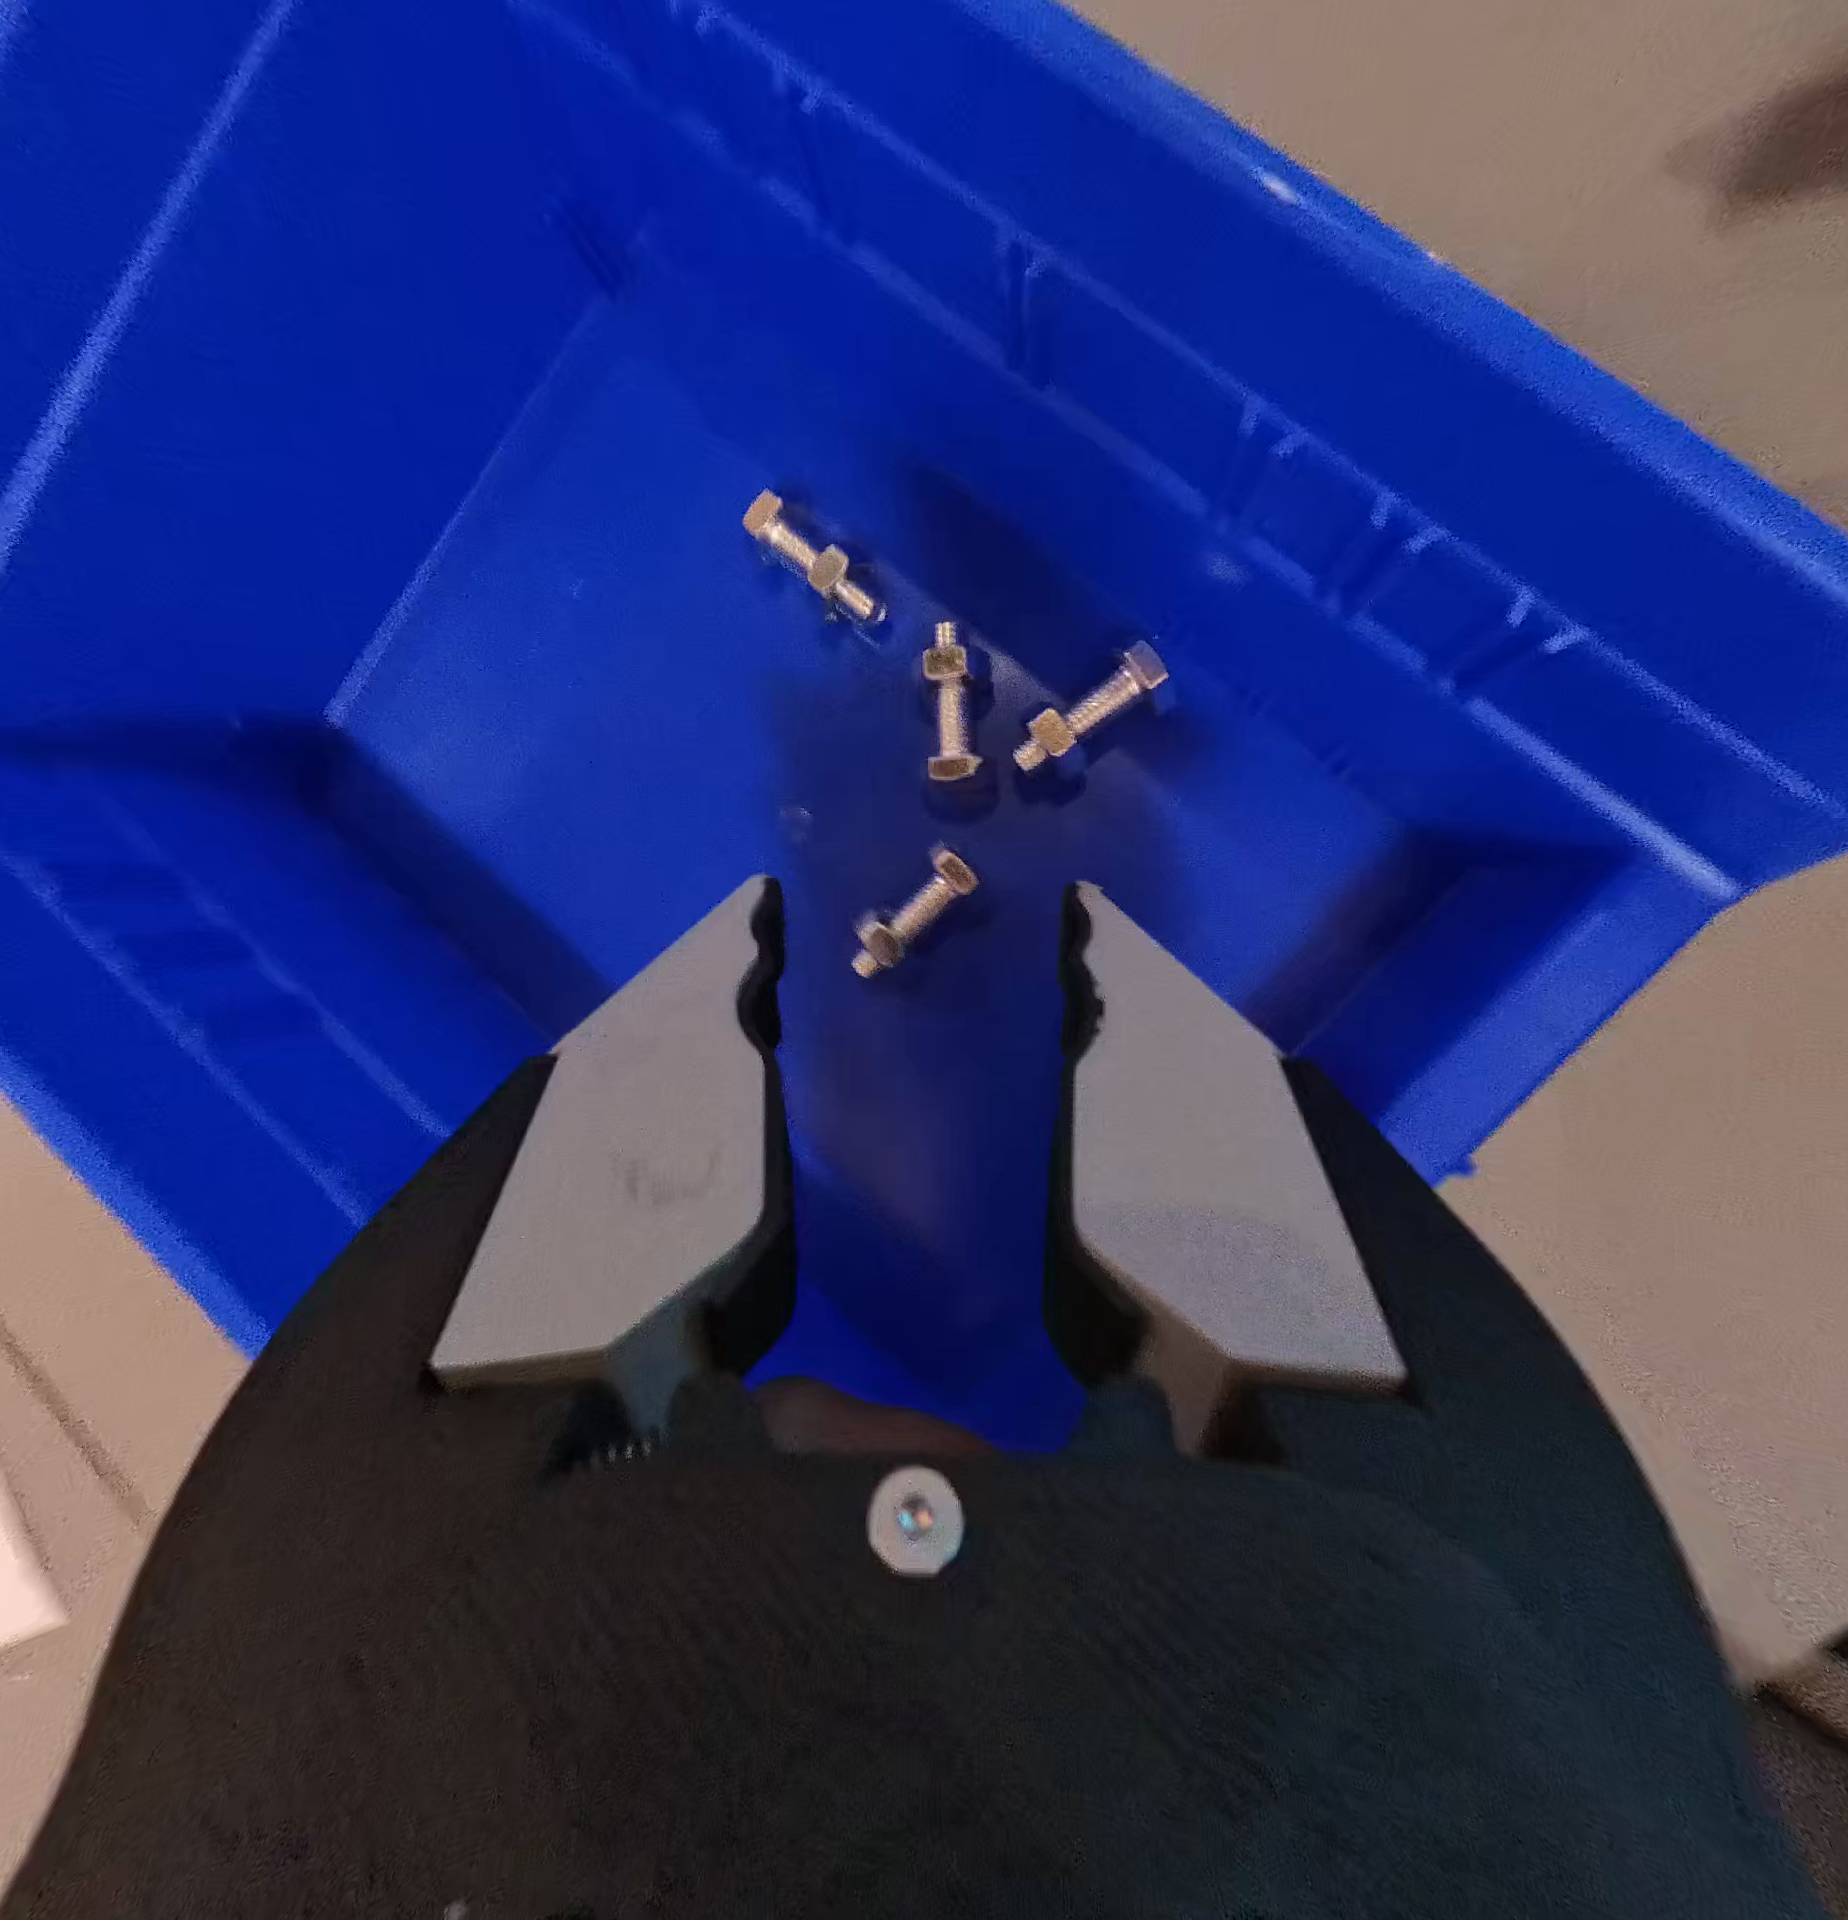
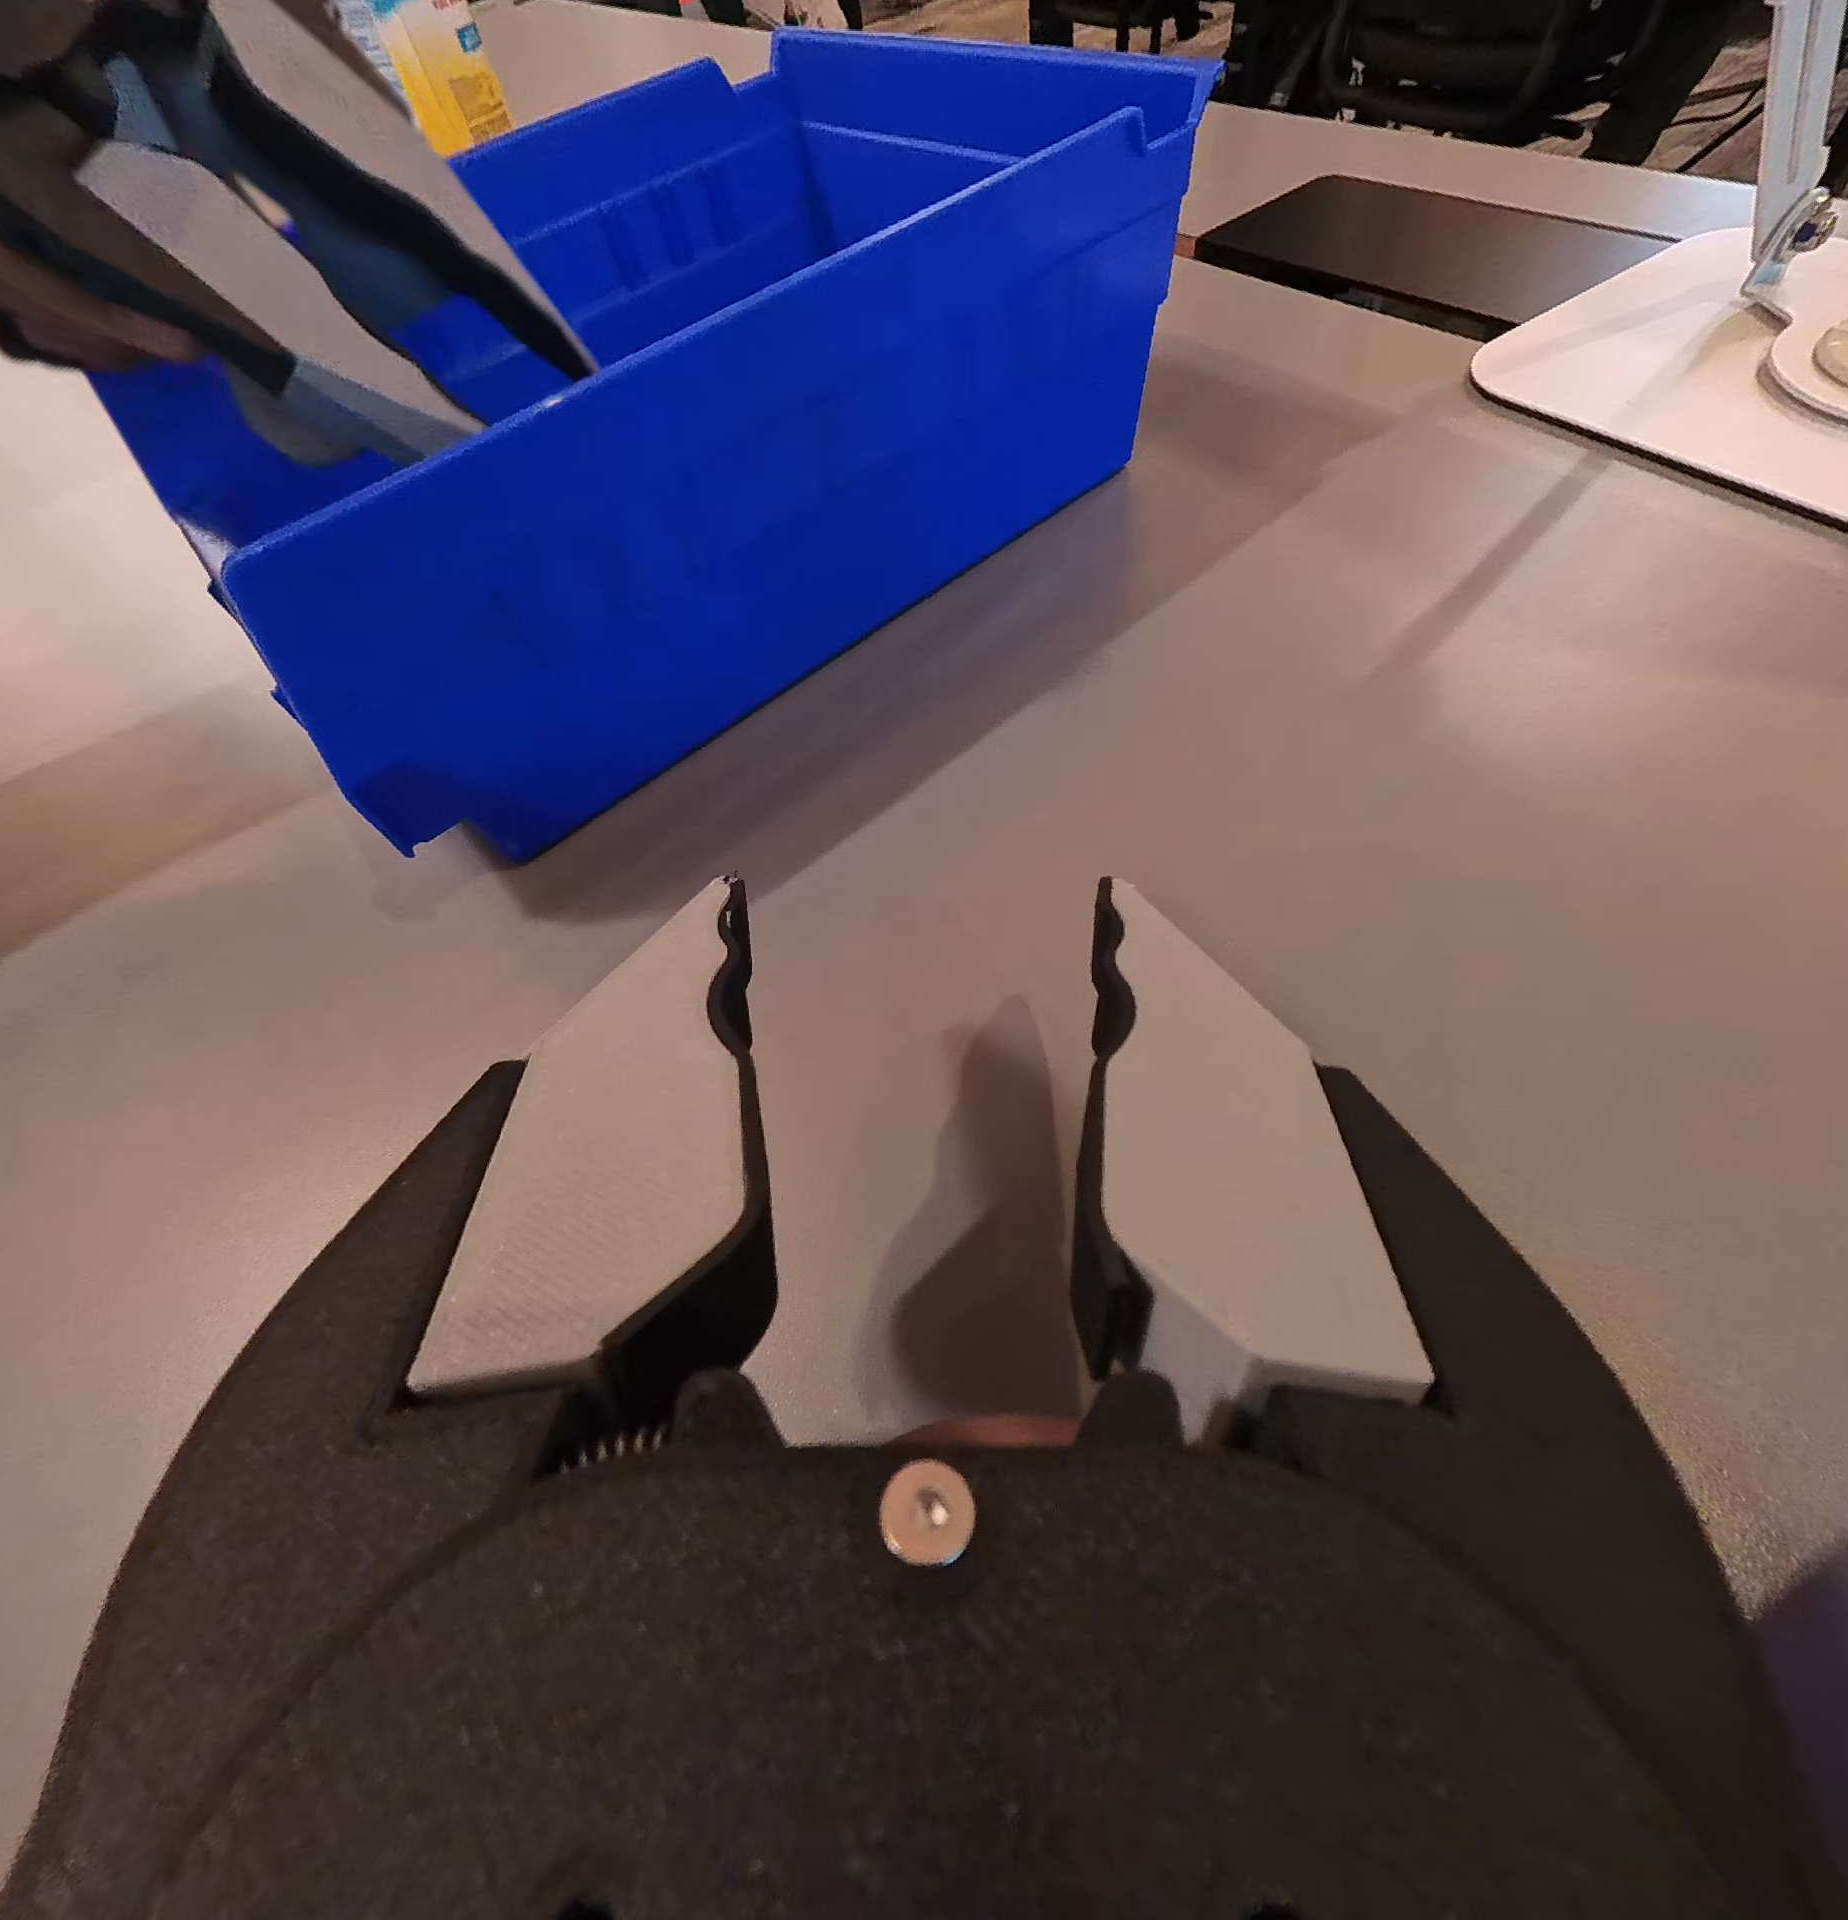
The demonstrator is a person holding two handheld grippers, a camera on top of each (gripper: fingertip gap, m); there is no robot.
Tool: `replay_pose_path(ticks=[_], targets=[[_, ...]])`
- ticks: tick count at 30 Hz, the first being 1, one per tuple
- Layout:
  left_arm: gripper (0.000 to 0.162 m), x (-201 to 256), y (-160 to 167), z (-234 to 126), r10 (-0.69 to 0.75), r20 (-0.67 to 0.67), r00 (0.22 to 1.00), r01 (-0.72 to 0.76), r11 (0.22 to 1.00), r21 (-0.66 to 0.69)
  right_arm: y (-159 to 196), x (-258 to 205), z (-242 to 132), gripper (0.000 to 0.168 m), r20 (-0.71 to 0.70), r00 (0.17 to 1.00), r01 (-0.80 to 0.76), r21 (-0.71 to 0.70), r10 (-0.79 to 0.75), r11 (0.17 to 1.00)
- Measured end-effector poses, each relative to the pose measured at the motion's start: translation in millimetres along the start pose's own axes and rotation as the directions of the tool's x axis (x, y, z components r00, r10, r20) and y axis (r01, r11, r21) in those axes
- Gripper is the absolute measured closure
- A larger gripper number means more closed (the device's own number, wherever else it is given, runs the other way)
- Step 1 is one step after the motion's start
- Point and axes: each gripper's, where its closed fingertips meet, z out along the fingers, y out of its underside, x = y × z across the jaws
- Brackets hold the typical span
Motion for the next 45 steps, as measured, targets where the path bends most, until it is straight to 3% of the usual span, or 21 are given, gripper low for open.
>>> replay_pose_path(ticks=[2, 4, 9, 13, 16, 21, 24, 27, 29, 31, 37, 40, 45], targets=[[0.114, -4.8, -7.1, -0.3, 0.174, 0.02, 0.985, -0.174, 0.985, 0.01, 0.2, -0.2, -0.1, 0.105, 0.006, 1.0, -0.008, -0.001, 0.008, 1.0], [0.114, 12.1, 3.3, 2.3, 0.335, -0.099, 0.937, -0.339, 0.94, -0.028, 0.2, -0.1, -0.5, 0.105, 0.011, 1.0, -0.019, 0.0, 0.019, 1.0], [0.118, -0.2, 28.9, 22.3, 0.552, -0.128, 0.824, -0.567, 0.795, -0.217, 0.2, -0.5, -0.9, 0.105, 0.022, 0.999, -0.033, 0.001, 0.033, 0.999], [0.128, 0.7, 34.4, 32.9, 0.572, -0.183, 0.8, -0.601, 0.76, -0.25, 0.2, -1.3, -1.0, 0.106, 0.027, 0.999, -0.035, 0.001, 0.035, 0.999], [0.153, 2.3, 29.1, 39.6, 0.575, -0.192, 0.795, -0.606, 0.76, -0.235, 0.5, -3.0, -0.7, 0.106, 0.04, 0.998, -0.045, -0.001, 0.045, 0.999], [0.154, 0.0, 21.3, 38.1, 0.612, -0.16, 0.775, -0.632, 0.747, -0.205, -0.8, -4.3, -2.2, 0.107, 0.05, 0.997, -0.056, 0.009, 0.055, 0.998], [0.154, -0.1, -10.9, 15.6, 0.567, -0.06, 0.822, -0.569, 0.821, -0.042, -3.0, -7.4, -3.5, 0.107, 0.065, 0.997, -0.052, 0.022, 0.05, 0.998], [0.154, 12.6, -75.9, -36.6, 0.427, 0.063, 0.902, -0.422, 0.84, 0.342, -14.4, -20.7, -9.1, 0.107, 0.132, 0.991, -0.035, 0.075, 0.025, 0.997], [0.154, 32.7, -116.6, -82.1, 0.295, 0.026, 0.955, -0.246, 0.741, 0.625, -30.3, -38.3, -19.5, 0.11, 0.22, 0.975, -0.019, 0.157, -0.016, 0.987], [0.154, 61.5, -139.3, -118.1, 0.247, -0.104, 0.963, -0.068, 0.601, 0.796, -48.1, -58.8, -35.8, 0.116, 0.329, 0.942, -0.028, 0.256, -0.06, 0.966], [0.155, 145.0, -156.4, -151.8, 0.405, -0.358, 0.841, 0.217, 0.353, 0.91, -83.9, -96.9, -92.3, 0.129, 0.626, 0.771, -0.206, 0.42, -0.118, 0.884], [0.154, 169.7, -158.6, -166.1, 0.499, -0.389, 0.774, 0.3, 0.251, 0.92, -95.1, -97.0, -110.9, 0.136, 0.692, 0.712, -0.293, 0.448, -0.12, 0.844], [0.154, 187.0, -168.1, -166.0, 0.541, -0.434, 0.721, 0.381, 0.214, 0.9, -104.3, -96.8, -128.9, 0.14, 0.763, 0.636, -0.39, 0.449, -0.117, 0.804]])
